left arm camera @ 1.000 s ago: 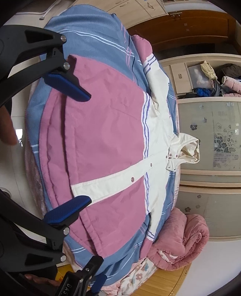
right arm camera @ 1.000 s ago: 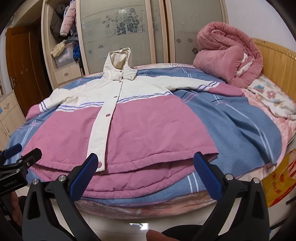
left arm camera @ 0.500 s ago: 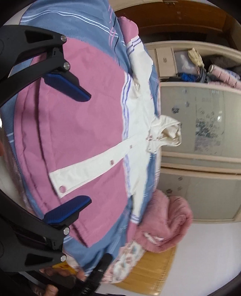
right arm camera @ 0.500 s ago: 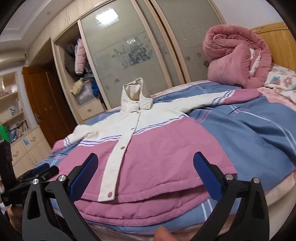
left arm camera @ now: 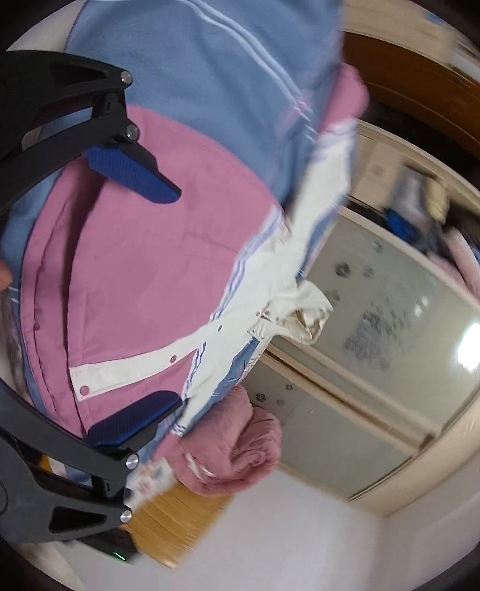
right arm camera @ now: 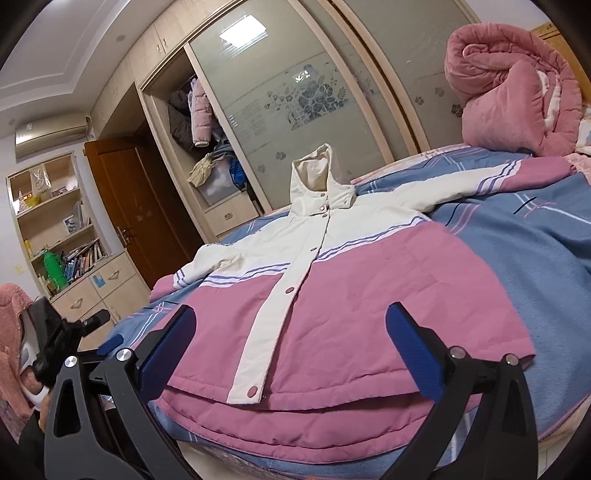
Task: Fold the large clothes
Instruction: 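Lift the sleeve with the left gripper and fold it across the jacket body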
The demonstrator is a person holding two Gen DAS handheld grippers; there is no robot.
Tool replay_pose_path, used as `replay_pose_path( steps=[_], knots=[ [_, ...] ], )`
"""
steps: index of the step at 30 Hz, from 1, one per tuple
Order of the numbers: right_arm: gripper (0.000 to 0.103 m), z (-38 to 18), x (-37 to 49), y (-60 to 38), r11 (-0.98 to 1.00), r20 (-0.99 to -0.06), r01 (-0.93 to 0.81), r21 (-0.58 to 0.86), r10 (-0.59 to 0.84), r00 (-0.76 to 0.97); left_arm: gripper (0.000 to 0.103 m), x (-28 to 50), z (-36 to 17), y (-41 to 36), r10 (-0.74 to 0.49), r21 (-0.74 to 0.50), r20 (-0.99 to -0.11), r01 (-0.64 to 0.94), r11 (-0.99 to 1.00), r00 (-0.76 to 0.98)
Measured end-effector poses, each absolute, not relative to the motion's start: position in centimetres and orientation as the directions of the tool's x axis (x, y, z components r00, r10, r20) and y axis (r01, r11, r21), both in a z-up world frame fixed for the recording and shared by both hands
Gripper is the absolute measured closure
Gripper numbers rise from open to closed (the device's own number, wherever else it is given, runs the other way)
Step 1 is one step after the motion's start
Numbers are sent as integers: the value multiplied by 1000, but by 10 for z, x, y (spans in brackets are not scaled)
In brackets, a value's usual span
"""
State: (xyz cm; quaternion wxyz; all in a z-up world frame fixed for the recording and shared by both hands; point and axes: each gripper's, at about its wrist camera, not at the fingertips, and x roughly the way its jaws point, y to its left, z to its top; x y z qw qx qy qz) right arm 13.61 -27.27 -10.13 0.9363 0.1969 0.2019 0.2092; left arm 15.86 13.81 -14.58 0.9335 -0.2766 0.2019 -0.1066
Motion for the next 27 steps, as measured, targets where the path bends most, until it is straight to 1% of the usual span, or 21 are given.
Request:
replay_pose_path(
  steps=[2,4,5,7,8,10,15,20,22,24,27],
  knots=[
    [1,-103,138,-268,837,-306,-318,446,477,824,2,166,-141,162,-326,-577,-324,88,812,888],
    [1,-104,139,-262,840,-315,-330,430,483,817,2,178,-130,196,-310,-581,-352,53,812,883],
    [1,-105,140,-260,842,-319,-334,424,485,814,2,183,-127,211,-283,-576,-369,21,817,885],
    [1,-107,143,-256,844,-333,-337,416,487,807,2,194,-121,248,-190,-560,-396,-72,826,898],
    [1,-108,144,-255,844,-337,-337,418,488,805,2,199,-117,265,-167,-569,-388,-93,817,906],
    [1,-111,148,-255,841,-342,-333,426,491,801,2,217,-108,305,-187,-631,-341,-78,772,921],
    [1,-115,155,-252,841,-355,-325,433,490,796,2,279,-105,397,-192,-724,-346,-132,677,918],
    [1,-118,161,-240,847,-379,-330,417,492,784,2,331,-123,452,-154,-742,-413,-234,629,898],
    [1,-120,164,-236,851,-392,-329,410,490,779,2,346,-138,471,-151,-769,-440,-284,573,885],
    [1,-120,167,-234,852,-397,-328,408,489,776,2,361,-156,489,-191,-831,-424,-296,471,885],
    [1,-120,167,-230,860,-405,-324,394,479,779,2,378,-169,503,-197,-860,-407,-302,411,892]
  ],
)
